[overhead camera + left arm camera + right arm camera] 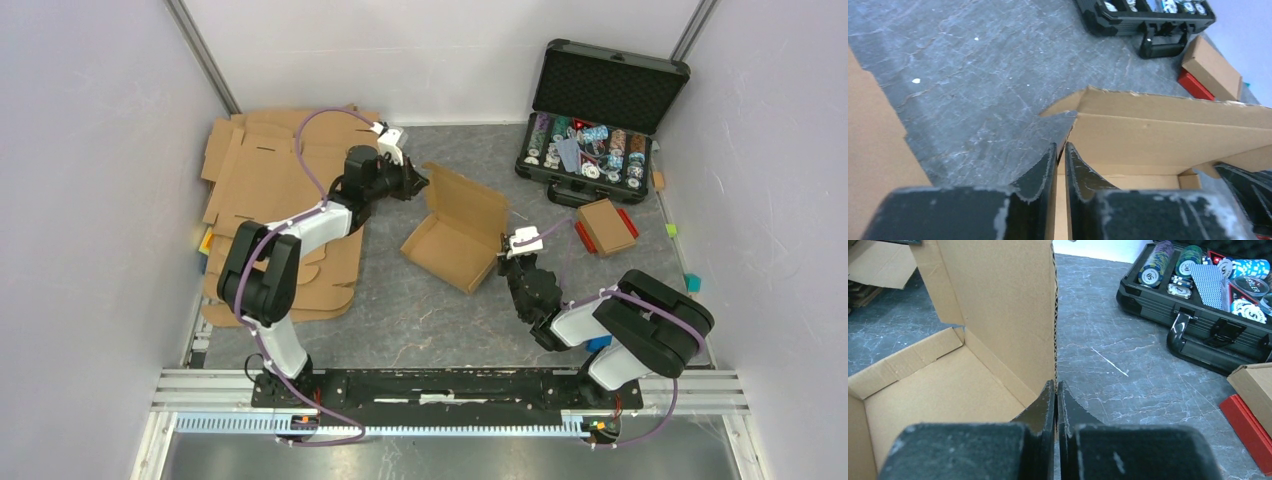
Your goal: Fold the paper box
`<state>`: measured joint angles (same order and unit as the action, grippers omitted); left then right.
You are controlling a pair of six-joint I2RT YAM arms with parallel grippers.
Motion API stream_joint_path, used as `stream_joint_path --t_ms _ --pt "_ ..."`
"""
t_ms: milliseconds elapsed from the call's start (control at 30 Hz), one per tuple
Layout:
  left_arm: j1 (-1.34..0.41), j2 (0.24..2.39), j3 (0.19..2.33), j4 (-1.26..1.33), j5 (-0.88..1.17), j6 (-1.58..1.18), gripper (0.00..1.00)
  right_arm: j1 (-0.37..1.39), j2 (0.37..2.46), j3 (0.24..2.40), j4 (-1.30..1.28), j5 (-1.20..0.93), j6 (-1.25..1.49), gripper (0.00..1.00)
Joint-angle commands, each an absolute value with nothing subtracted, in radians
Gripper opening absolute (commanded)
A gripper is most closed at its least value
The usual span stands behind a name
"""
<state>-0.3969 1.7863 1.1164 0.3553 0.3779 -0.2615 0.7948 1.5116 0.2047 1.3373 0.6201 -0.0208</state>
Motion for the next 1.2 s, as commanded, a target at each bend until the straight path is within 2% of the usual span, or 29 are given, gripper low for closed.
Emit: stream_joint_path --t_ms 0,100,267,367,467,567,600,667,867,1167 --pt "-0.394 1.758 1.135 0.382 0.434 -0.248 0.1 0.799 1.498 0.216 1.375 0.625 -0.038 0.05" --pt "-0.396 1.724 1.117 0.351 0.409 -0.238 0.02 0.799 1.495 0.224 1.361 0.625 -0.037 0.11" --pt "-0.405 1.659 1.056 0.361 0.386 -0.248 0.02 0.799 1.462 0.237 1.322 0.593 -0.016 0.21" --pt "-0.416 1.619 1.015 0.352 0.332 -0.26 0.02 0.799 1.44 0.274 1.206 0.624 0.026 0.4" --pt "-0.44 1.561 0.962 0.335 0.237 -0.261 0.02 0.791 1.412 0.322 1.064 0.577 0.049 0.42" --pt "-0.467 1.502 0.905 0.326 0.158 -0.26 0.02 0.77 1.381 0.35 0.977 0.479 0.077 0.68" --pt "-0.473 1.488 0.892 0.318 0.136 -0.254 0.02 0.761 1.368 0.35 0.962 0.443 0.086 0.74" --pt "-0.48 1.461 0.885 0.275 0.113 -0.25 0.02 0.732 1.342 0.345 0.943 0.38 0.113 0.8" --pt "-0.538 1.395 0.823 0.256 0.028 -0.241 0.02 0.648 1.312 0.376 0.821 0.259 0.268 0.82" --pt "-0.606 1.359 0.803 0.217 -0.028 -0.311 0.02 0.637 1.39 0.481 0.696 0.134 0.392 0.77"
